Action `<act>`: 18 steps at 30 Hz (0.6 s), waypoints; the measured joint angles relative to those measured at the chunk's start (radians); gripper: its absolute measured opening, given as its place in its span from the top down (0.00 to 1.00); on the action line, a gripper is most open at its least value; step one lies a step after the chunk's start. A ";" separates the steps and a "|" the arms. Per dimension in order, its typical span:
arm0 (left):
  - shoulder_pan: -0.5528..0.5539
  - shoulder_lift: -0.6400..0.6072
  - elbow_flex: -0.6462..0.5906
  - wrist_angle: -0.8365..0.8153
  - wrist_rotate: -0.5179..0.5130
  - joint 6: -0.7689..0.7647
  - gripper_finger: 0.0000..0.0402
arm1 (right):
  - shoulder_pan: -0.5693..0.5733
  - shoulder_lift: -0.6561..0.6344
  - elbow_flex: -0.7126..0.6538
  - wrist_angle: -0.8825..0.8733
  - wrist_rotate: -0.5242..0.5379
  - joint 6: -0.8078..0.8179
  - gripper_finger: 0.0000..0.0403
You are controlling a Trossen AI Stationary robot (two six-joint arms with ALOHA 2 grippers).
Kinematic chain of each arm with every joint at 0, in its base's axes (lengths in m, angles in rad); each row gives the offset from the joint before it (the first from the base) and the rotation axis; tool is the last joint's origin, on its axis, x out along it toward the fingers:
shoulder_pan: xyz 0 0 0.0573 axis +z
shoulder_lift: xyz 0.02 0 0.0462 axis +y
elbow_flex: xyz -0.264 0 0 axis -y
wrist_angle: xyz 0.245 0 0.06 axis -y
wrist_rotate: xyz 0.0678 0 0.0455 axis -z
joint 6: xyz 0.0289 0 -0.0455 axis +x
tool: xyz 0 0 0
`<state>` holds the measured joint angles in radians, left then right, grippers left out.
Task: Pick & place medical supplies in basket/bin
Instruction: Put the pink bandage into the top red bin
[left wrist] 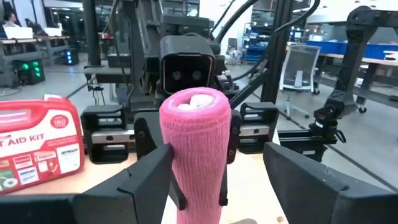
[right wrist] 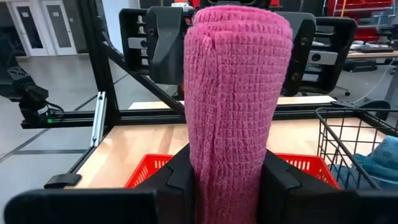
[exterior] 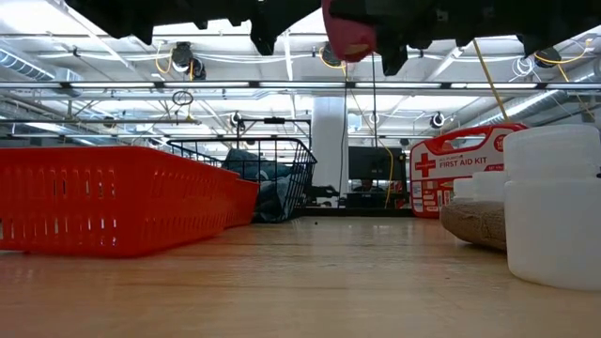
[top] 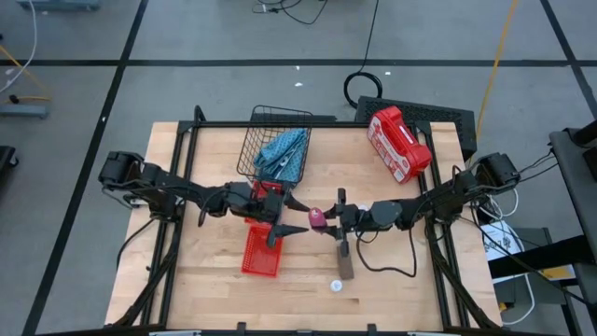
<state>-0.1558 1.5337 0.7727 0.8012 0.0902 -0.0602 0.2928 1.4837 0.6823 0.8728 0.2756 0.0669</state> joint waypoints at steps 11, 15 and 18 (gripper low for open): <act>-0.003 0.000 0.002 0.024 -0.060 0.026 0.36 | 0.000 0.000 0.000 0.028 -0.008 0.000 0.76; -0.003 0.031 0.031 0.027 -0.065 0.004 0.36 | 0.000 0.005 0.000 0.027 -0.009 -0.002 0.76; -0.003 0.082 0.080 0.027 -0.065 0.004 0.36 | 0.000 0.005 0.000 0.029 -0.010 -0.002 0.76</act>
<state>-0.1585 1.6160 0.8527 0.8281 0.0254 -0.0559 0.2928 1.4883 0.6827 0.9016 0.2661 0.0654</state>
